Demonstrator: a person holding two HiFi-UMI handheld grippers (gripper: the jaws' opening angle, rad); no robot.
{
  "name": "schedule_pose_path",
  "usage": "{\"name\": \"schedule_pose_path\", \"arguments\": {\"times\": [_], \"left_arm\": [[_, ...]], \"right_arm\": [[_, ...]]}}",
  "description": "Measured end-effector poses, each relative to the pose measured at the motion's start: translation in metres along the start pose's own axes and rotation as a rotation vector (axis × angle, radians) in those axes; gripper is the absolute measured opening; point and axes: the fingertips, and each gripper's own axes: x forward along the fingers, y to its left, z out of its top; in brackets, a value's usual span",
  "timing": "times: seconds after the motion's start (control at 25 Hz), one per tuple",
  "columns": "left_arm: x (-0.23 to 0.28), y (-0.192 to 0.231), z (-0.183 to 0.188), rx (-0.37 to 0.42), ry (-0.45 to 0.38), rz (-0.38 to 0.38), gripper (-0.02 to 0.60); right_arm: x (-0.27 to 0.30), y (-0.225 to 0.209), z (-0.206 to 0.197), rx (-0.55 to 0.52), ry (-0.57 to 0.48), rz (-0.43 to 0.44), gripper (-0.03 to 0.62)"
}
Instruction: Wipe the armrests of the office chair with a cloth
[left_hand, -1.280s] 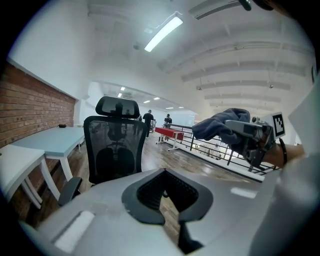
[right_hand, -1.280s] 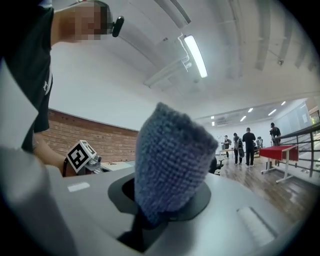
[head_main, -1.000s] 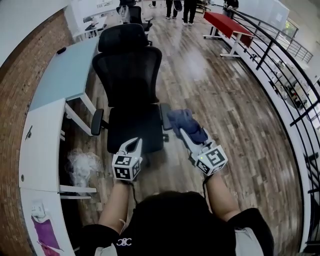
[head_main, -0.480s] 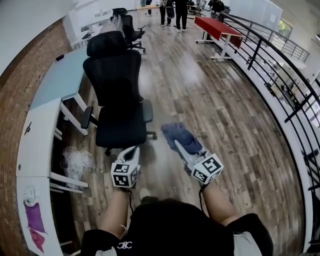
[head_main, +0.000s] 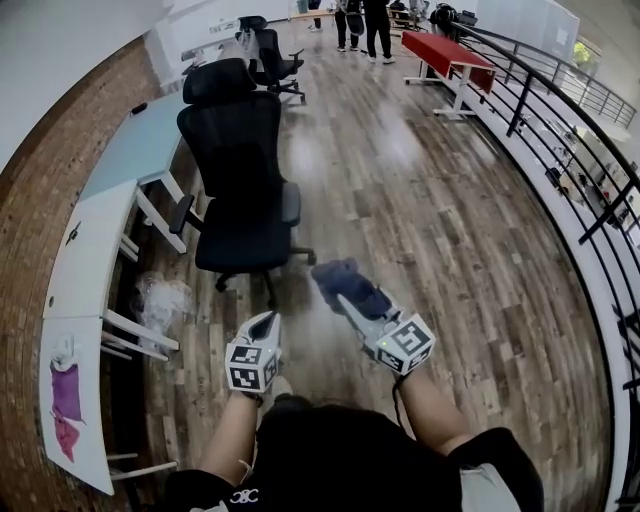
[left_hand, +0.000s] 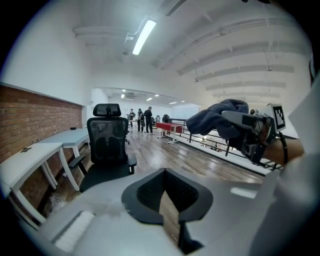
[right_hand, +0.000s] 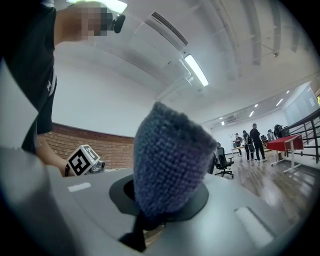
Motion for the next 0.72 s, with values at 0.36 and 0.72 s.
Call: {"name": "schedule_pose_path", "arguments": {"times": [0.36, 0.72], "left_arm": [[-0.042, 0.001, -0.003, 0.003, -0.016, 0.032, 0.006], [-0.093, 0.039, -0.019, -0.011, -0.052, 0.040, 0.006]], "right_arm": [[0.000, 0.027, 0.006, 0.021, -0.019, -0.020, 0.058], [0.026, 0.083, -0.005, -0.013, 0.011, -0.044, 0.058]]}}
